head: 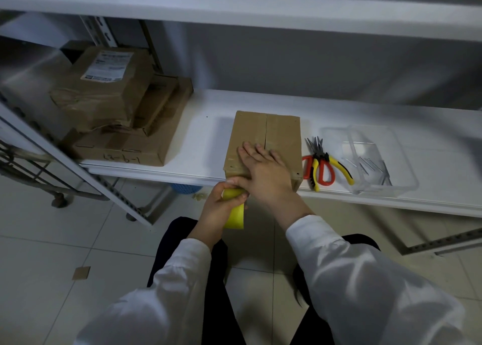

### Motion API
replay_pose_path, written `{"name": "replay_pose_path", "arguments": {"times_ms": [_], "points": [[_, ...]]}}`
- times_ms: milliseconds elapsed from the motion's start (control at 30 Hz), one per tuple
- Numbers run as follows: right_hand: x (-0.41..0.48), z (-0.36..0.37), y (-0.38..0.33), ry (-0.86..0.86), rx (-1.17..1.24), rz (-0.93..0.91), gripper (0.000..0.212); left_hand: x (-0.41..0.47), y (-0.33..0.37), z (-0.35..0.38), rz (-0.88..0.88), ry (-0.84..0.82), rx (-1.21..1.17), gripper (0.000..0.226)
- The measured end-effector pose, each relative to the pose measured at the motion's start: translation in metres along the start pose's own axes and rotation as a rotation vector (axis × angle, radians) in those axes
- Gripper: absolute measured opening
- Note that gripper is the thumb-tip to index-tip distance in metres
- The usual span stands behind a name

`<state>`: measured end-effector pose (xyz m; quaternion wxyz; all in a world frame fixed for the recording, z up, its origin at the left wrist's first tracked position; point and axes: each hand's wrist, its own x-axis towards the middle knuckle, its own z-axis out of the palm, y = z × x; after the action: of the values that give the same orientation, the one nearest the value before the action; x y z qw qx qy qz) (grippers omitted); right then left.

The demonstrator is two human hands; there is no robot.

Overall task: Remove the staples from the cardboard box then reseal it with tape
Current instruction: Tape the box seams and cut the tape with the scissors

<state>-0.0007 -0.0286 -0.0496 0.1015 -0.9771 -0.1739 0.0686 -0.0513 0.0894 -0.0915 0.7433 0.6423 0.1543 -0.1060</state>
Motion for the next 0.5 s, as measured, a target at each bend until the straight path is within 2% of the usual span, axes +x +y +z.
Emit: {"name": "replay_pose_path", "arguments": {"times_ms": [33, 67, 100, 133, 200, 233, 267, 333, 433, 500], "points": [[-0.001, -0.005, 0.002, -0.047, 0.12, -0.007, 0.077, -0.001, -0.002, 0.0, 0.005, 0.016, -0.012, 0.025], [-0.005, -0.011, 0.006, -0.047, 0.347, 0.005, 0.073, -0.002, -0.005, 0.001, 0.004, 0.034, -0.021, 0.027], [-0.01, -0.017, 0.009, 0.042, 0.623, 0.037, 0.062, -0.002, -0.006, 0.001, 0.001, 0.047, -0.024, 0.027], [-0.014, -0.02, 0.016, 0.238, 0.832, 0.092, 0.047, -0.002, -0.006, 0.002, -0.003, 0.059, -0.016, 0.027], [-0.02, -0.025, 0.035, 0.693, 0.883, 0.327, 0.021, -0.003, -0.005, 0.003, -0.013, 0.067, 0.02, 0.026], [-0.021, -0.021, 0.049, 0.807, 0.844, 0.462, 0.019, -0.003, -0.005, 0.003, -0.018, 0.069, 0.029, 0.026], [-0.021, -0.019, 0.061, 0.828, 0.806, 0.575, 0.02, -0.002, -0.005, 0.003, -0.021, 0.072, 0.032, 0.025], [-0.02, -0.006, 0.084, 0.652, 0.686, 0.66, 0.023, -0.001, -0.005, 0.004, -0.028, 0.084, 0.039, 0.025], [-0.018, 0.021, 0.101, 0.2, 0.332, 0.615, 0.03, 0.0, -0.005, 0.004, -0.044, 0.103, 0.034, 0.024], [-0.017, 0.025, 0.102, 0.081, 0.174, 0.612, 0.034, 0.001, -0.005, 0.004, -0.055, 0.111, 0.03, 0.023]]}}
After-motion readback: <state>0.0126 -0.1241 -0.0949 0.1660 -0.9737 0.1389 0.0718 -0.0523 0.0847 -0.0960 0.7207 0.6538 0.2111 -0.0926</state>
